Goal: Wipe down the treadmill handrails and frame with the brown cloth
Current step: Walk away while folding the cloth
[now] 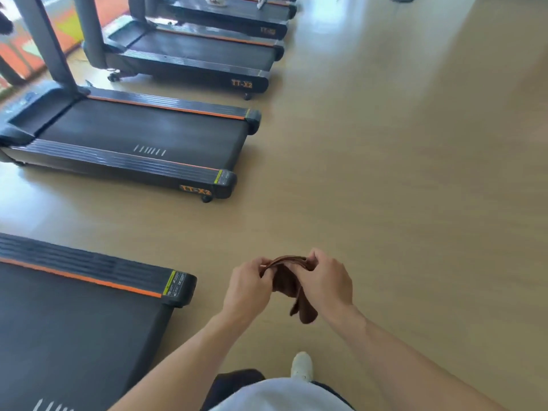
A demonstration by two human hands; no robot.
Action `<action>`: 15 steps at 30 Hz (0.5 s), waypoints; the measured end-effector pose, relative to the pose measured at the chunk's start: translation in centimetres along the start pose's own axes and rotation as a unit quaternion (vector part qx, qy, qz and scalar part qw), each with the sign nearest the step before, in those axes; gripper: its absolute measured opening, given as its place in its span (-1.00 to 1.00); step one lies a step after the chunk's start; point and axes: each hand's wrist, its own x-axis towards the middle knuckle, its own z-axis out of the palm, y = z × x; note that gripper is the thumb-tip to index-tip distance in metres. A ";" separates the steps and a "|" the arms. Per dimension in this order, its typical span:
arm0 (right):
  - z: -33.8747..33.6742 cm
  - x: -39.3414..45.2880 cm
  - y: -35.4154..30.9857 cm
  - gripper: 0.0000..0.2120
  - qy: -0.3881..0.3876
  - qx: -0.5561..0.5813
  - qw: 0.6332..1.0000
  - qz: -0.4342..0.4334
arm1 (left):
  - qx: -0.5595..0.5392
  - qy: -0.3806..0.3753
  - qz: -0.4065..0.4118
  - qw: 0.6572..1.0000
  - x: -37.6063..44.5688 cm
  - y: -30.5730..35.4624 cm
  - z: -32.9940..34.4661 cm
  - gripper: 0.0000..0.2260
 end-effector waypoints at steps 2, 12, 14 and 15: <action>-0.2 5.6 -2.0 -0.56 -0.019 0.017 0.999 0.022 | -0.049 0.012 -0.010 0.999 4.7 3.1 -0.3 -0.84; 3.1 34.2 -12.0 -0.51 -0.146 0.177 0.972 0.054 | -0.329 -0.001 -0.084 0.941 33.1 12.0 -3.9 -0.68; 2.8 39.7 -13.9 -0.52 -0.144 0.161 0.975 0.057 | -0.346 -0.060 -0.100 0.931 38.6 13.6 -5.2 -0.69; 2.6 42.3 -14.8 -0.54 -0.139 0.158 0.976 0.057 | -0.345 -0.083 -0.099 0.930 41.3 14.4 -5.8 -0.72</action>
